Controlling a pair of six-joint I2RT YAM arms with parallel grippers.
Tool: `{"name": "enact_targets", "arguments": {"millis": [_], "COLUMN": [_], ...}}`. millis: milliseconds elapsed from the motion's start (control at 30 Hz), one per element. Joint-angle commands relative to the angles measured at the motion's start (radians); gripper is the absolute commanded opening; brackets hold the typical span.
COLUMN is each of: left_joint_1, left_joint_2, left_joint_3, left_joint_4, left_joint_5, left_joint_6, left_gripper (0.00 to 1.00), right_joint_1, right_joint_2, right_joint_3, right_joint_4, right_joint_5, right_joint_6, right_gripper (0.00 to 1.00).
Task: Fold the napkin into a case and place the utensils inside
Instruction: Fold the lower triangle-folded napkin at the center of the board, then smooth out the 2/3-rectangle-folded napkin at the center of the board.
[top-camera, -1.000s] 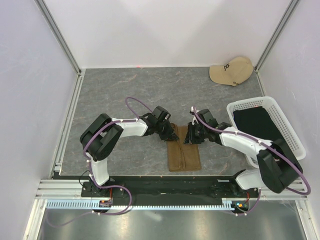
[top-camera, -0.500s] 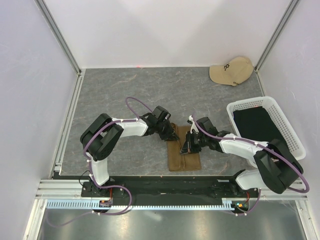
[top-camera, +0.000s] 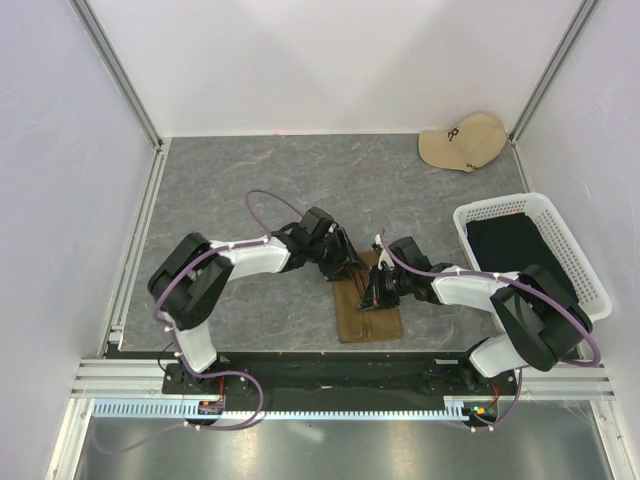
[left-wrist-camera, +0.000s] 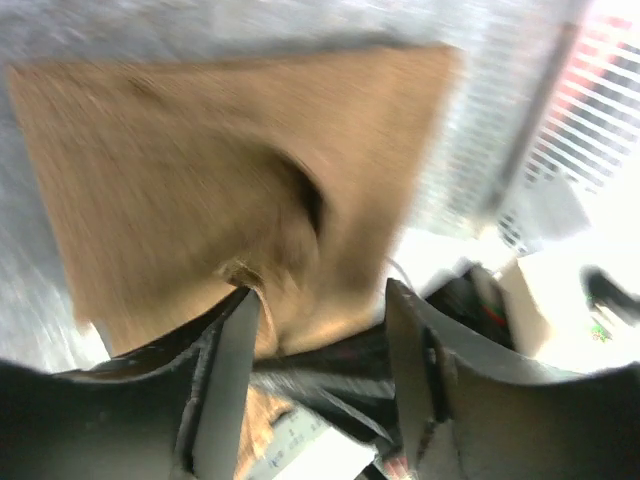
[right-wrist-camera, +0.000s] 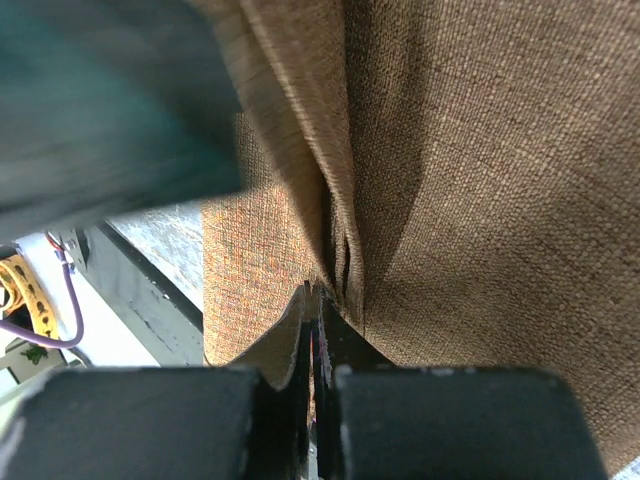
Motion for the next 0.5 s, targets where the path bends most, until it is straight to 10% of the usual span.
{"name": "enact_targets", "arguments": {"millis": [0, 467], "left_joint_1": [-0.001, -0.019], "left_joint_2": [-0.175, -0.281], "left_joint_3": [-0.047, -0.293], "left_joint_4": [-0.032, 0.08], "left_joint_5": [-0.001, 0.042], "left_joint_6": [0.098, 0.105], "left_gripper": [0.63, 0.11], "right_joint_1": [-0.009, -0.015], "right_joint_2": [-0.015, 0.001], "right_joint_3": [0.029, 0.2], "right_joint_4": [-0.033, -0.14], "right_joint_5": [0.045, 0.059], "right_joint_6": [-0.044, -0.068], "right_gripper": [0.0, 0.0]}}
